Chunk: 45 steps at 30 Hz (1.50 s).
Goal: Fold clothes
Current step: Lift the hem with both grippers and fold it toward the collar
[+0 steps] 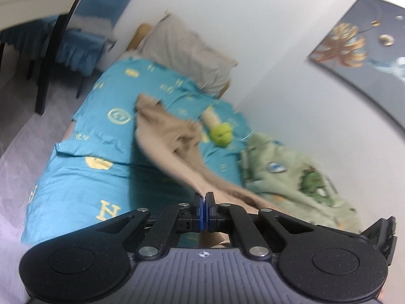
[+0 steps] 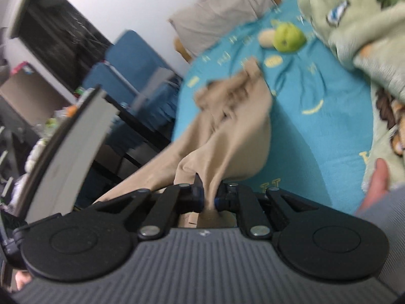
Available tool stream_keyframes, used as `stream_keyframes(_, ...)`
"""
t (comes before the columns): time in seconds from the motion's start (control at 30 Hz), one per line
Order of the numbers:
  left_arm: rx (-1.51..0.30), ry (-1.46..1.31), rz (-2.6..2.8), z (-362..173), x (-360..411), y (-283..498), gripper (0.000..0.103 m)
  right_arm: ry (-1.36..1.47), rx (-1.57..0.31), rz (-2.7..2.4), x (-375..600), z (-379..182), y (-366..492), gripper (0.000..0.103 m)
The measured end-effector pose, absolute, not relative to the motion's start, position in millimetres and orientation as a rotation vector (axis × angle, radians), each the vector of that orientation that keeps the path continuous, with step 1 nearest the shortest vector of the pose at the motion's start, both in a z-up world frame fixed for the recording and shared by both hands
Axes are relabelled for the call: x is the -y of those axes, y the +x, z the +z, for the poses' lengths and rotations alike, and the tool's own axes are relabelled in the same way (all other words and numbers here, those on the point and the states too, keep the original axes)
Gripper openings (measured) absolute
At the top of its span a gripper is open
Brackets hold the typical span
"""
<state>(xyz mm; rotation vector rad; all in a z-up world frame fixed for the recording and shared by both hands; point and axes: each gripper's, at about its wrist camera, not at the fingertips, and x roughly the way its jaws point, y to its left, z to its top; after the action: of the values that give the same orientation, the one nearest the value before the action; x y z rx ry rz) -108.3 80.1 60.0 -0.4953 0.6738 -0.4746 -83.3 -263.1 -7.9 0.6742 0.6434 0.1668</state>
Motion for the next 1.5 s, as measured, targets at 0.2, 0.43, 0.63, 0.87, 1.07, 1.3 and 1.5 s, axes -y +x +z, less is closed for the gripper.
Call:
stream_keyframes(0.2, -0.604, -0.479, -0.487, 86.9, -72.6, -141.6, 0.002, 0.67, -0.581, 0.203, 273.5, 14.9, -114.4, 0.01)
stream_keyframes(0.43, -0.586, -0.415, -0.434, 78.8, -54.7, -63.3, 0.002, 0.622, -0.584, 0.17, 275.9, 20.3, -51.8, 0.01)
stream_keyframes(0.63, -0.616, -0.328, -0.371, 20.7, -38.2, 23.1, 0.003, 0.568, -0.642, 0.128, 281.8, -7.5, 42.5, 0.011)
stream_keyframes(0.87, -0.655, -0.233, -0.303, -54.7, -20.2, 117.0, 0.003, 0.514, -0.756, 0.075, 287.5, -72.4, 138.0, 0.011)
stream_keyframes(1.07, -0.737, -0.157, -0.251, -120.5, -7.0, 182.6, 0.003, 0.489, -0.852, 0.032, 281.5, -129.8, 186.1, 0.011)
stream_keyframes(1.3, -0.812, -0.1, -0.269, -154.8, -3.4, 198.6, 0.006, 0.433, -0.942, -0.014, 270.8, -160.3, 207.4, 0.012)
stream_keyframes(1.5, -0.767, -0.085, -0.267, -127.4, -1.1, 181.8, 0.038, 0.416, -0.927, -0.013, 270.8, -150.0, 199.0, 0.014)
